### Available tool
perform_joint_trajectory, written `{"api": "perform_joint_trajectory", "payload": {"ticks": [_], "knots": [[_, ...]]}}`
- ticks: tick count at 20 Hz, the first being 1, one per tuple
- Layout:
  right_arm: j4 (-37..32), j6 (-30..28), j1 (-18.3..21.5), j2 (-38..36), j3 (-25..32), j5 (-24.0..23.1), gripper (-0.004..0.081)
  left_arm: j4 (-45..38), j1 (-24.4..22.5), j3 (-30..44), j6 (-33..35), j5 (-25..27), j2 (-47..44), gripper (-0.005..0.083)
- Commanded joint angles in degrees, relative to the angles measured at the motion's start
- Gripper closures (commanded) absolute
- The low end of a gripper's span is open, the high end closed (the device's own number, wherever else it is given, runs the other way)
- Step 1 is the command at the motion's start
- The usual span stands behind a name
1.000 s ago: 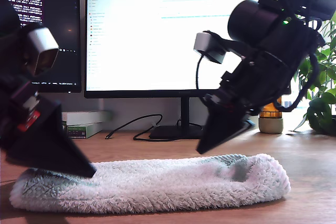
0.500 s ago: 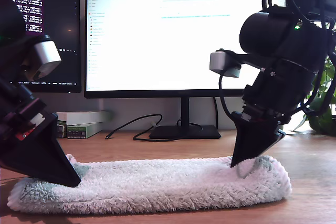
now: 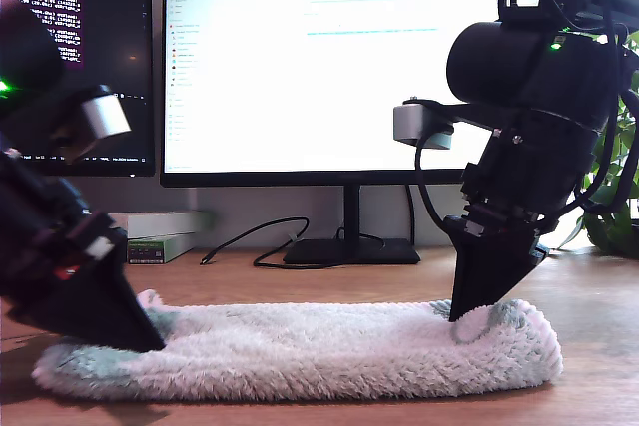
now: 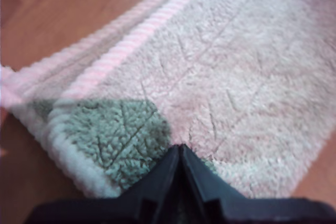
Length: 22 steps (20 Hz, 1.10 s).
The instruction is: Fold the tea towel to a neat square and place it to the right
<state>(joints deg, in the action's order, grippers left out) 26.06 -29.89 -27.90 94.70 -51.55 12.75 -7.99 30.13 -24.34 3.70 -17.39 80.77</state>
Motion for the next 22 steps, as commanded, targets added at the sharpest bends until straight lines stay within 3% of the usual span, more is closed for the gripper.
{"api": "perform_joint_trajectory", "payload": {"ticks": [1,5,9,17,22], "knots": [[2.47,-0.11,-1.16,0.39,1.29,-1.05,0.0782,0.02,-0.42,-0.85,1.62,2.58,2.69,0.0795],[5.20,-0.02,-2.03,0.39,1.29,-4.57,0.0782,0.85,-1.20,-4.59,5.09,3.93,5.79,0.0795],[8.11,1.60,-2.38,0.39,1.29,-4.33,0.0782,1.84,-1.79,-7.74,6.93,3.91,9.55,0.0795],[10.73,1.55,-7.98,0.39,1.29,-4.35,0.0782,-1.18,-1.88,-11.37,9.05,3.91,15.28,0.0795],[10.69,1.81,-10.75,0.39,1.29,-4.44,0.0782,-1.07,-1.90,-14.16,15.32,0.79,17.51,0.0795]]}}
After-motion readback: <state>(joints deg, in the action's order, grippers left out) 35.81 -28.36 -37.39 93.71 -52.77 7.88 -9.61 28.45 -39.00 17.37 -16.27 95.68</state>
